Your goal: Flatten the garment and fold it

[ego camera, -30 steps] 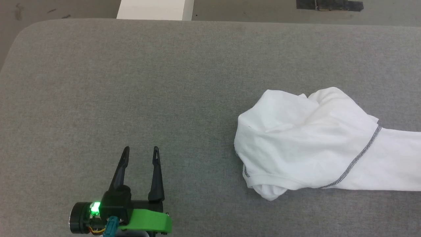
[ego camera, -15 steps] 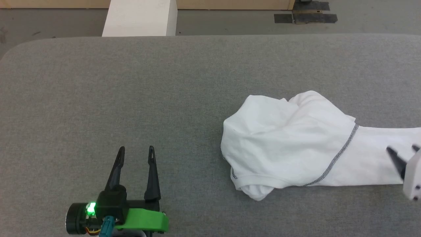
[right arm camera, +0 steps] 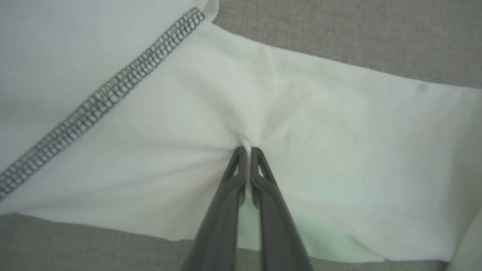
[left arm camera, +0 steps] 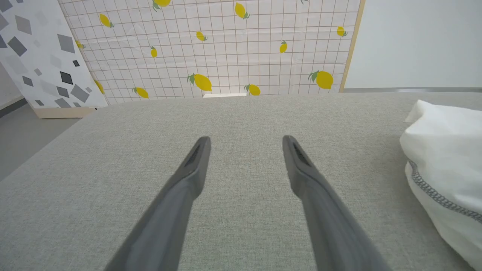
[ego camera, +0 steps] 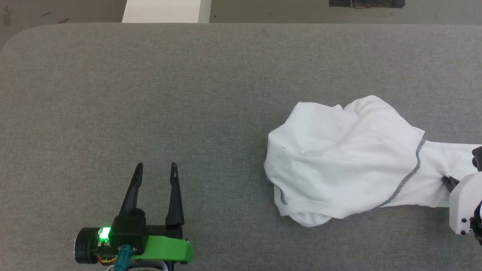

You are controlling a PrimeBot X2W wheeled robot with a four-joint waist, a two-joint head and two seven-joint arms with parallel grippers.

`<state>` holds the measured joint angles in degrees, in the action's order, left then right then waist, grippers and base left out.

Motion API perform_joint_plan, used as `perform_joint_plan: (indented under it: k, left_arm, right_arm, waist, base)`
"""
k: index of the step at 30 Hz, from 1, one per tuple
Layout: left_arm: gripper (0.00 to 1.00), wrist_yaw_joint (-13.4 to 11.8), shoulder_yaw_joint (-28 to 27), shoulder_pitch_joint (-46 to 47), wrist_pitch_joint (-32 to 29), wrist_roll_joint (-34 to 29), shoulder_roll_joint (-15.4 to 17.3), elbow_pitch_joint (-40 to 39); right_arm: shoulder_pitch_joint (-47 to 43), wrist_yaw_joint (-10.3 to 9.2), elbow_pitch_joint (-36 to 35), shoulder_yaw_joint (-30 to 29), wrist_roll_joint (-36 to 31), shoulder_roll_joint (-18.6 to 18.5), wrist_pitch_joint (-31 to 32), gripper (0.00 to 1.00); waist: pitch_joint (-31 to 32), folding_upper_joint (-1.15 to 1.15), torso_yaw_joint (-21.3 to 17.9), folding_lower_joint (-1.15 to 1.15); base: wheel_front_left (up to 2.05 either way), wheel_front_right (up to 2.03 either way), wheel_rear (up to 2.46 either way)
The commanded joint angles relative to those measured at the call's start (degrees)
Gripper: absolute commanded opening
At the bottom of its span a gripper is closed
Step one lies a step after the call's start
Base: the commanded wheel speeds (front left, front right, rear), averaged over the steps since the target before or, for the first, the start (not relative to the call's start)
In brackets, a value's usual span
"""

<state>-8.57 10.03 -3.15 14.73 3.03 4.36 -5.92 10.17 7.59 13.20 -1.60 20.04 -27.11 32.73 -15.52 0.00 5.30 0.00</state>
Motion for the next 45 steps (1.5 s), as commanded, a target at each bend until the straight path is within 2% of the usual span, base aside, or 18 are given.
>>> perform_joint_plan:
  k: [1, 7, 11, 12, 14, 17, 18, 19, 20, 27, 30, 34, 45]
  left_arm:
    - [1.0, 0.0, 0.0, 0.9, 0.3, 0.0, 0.3, 0.2]
    - [1.0, 0.1, 0.1, 1.1, 0.3, 0.6, -0.1, 0.8]
    - [1.0, 0.4, 0.2, 0.9, 0.3, 0.8, -0.1, 1.0]
    - [1.0, 0.6, 0.2, 0.6, 0.3, 0.8, -0.2, 1.0]
    - [1.0, 0.6, 0.1, 0.1, 0.3, 0.8, -0.2, 1.1]
    - [1.0, 0.7, -0.1, -0.7, 0.3, 0.9, 0.1, 1.4]
    - [1.0, 0.8, -0.1, -0.8, 0.3, 0.9, 0.1, 1.6]
    - [1.0, 0.9, -0.1, -0.8, 0.3, 0.9, 0.2, 1.8]
    - [1.0, 0.9, -0.1, -0.8, 0.3, 1.0, 0.2, 1.9]
    - [1.0, 1.8, 0.2, -1.1, 0.3, 1.4, 0.5, 2.9]
    - [1.0, 1.9, 0.0, -1.8, 0.3, 1.7, 0.6, 3.2]
    - [1.0, 2.1, -0.4, -2.8, 0.3, 2.3, 0.8, 3.5]
    - [1.0, 2.5, 0.4, -2.6, 0.3, 3.0, 0.1, 3.3]
  right_arm:
    - [0.5, -0.1, 1.0, 0.5, -0.7, -0.6, -0.3, 0.0]
    - [4.3, -0.1, 1.0, -3.5, -2.5, -4.3, -3.9, 0.0]
    - [4.0, -0.1, 2.3, -9.7, -5.2, -6.6, -4.8, 0.0]
    - [2.2, -0.1, 3.6, -13.6, -8.2, -7.8, -4.7, 0.0]
    - [0.2, -0.1, 4.7, -16.1, -10.8, -8.2, -4.4, 0.0]
    - [-2.8, -0.1, 6.1, -18.4, -14.6, -6.8, -4.7, 0.0]
    - [-3.3, -0.1, 6.5, -18.5, -15.2, -6.1, -5.1, 0.09]
    - [-3.5, -0.1, 6.7, -18.7, -15.6, -4.9, -6.1, 0.49]
    - [-3.5, -0.1, 6.8, -18.9, -15.8, -4.0, -7.1, 1.0]
    - [-0.5, -0.1, 3.0, -16.1, -14.5, 3.3, -18.7, 1.0]
    - [0.1, -0.1, -0.7, -12.7, -11.5, 5.6, -20.5, 1.0]
    - [0.6, -0.1, -5.8, -6.9, -6.7, 6.7, -16.9, 1.0]
    - [4.4, -0.1, -15.1, 10.4, 1.6, 4.2, -3.2, 1.0]
  waist:
    - [0.5, 0.0, -0.5, 0.0]
    - [2.4, 0.0, -1.9, 0.0]
    - [3.1, 0.0, -1.7, 0.0]
    - [3.2, 0.0, -1.3, 0.0]
    - [3.2, 0.0, -0.9, 0.0]
    - [3.4, 0.0, -0.7, 0.0]
    - [3.4, 0.0, -0.7, 0.0]
    - [3.6, 0.0, -0.7, 0.0]
    - [3.8, 0.0, -0.7, 0.0]
    - [7.1, 0.0, -2.0, 0.0]
    - [8.4, 0.0, -2.6, 0.0]
    - [10.1, 0.0, -2.9, 0.0]
    - [9.0, 0.0, 1.1, 0.0]
  base:
    - [0.0, 0.0, 0.0]
    - [0.0, 0.0, 0.0]
    - [0.0, 0.0, 0.0]
    - [0.0, 0.0, 0.0]
    - [0.0, 0.0, 0.0]
    - [0.0, 0.0, 0.0]
    - [0.0, 0.0, 0.0]
    - [0.0, 0.0, 0.0]
    - [0.0, 0.0, 0.0]
    - [0.0, 0.0, 0.0]
    - [0.0, 0.0, 0.0]
    - [0.0, 0.0, 0.0]
    - [0.0, 0.0, 0.0]
